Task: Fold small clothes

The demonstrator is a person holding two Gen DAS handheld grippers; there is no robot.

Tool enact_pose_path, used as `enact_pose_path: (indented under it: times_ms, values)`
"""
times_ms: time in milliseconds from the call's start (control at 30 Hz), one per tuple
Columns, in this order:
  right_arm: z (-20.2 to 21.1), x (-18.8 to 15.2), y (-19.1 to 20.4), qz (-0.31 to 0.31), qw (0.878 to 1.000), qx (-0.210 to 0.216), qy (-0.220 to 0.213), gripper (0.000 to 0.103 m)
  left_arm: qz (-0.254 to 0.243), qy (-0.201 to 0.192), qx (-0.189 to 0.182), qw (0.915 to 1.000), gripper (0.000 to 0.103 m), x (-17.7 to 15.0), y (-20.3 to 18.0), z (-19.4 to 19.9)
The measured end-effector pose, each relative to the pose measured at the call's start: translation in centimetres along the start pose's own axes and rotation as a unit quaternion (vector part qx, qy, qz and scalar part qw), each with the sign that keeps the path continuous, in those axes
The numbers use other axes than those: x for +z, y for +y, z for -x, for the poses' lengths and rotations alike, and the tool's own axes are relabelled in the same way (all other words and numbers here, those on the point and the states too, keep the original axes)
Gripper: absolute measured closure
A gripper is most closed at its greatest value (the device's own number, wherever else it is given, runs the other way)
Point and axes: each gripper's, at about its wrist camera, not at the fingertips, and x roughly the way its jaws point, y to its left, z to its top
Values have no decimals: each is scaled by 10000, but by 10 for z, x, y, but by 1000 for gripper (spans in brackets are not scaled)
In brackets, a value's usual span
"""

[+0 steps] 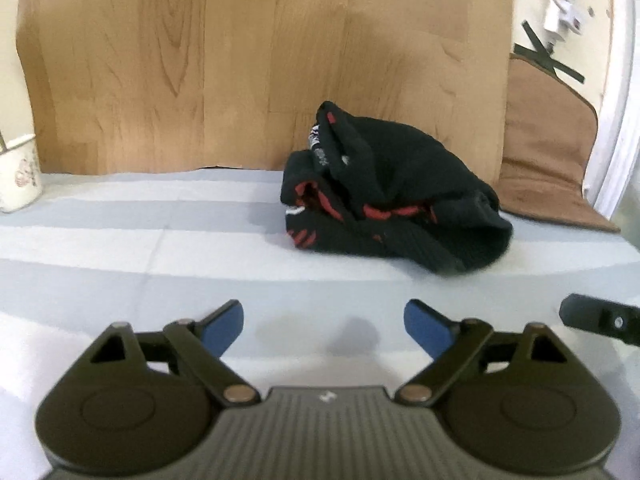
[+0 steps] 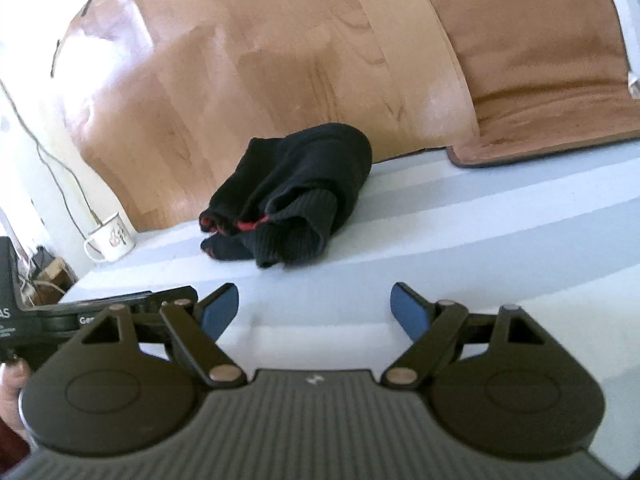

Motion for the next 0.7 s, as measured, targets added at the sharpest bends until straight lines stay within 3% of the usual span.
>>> enact_pose_path:
  times_ms: [700]
  values:
    - [30,-27,12,-12,9999,-90,-142,18,-165,-83,526,9984,12,-25,-13,31]
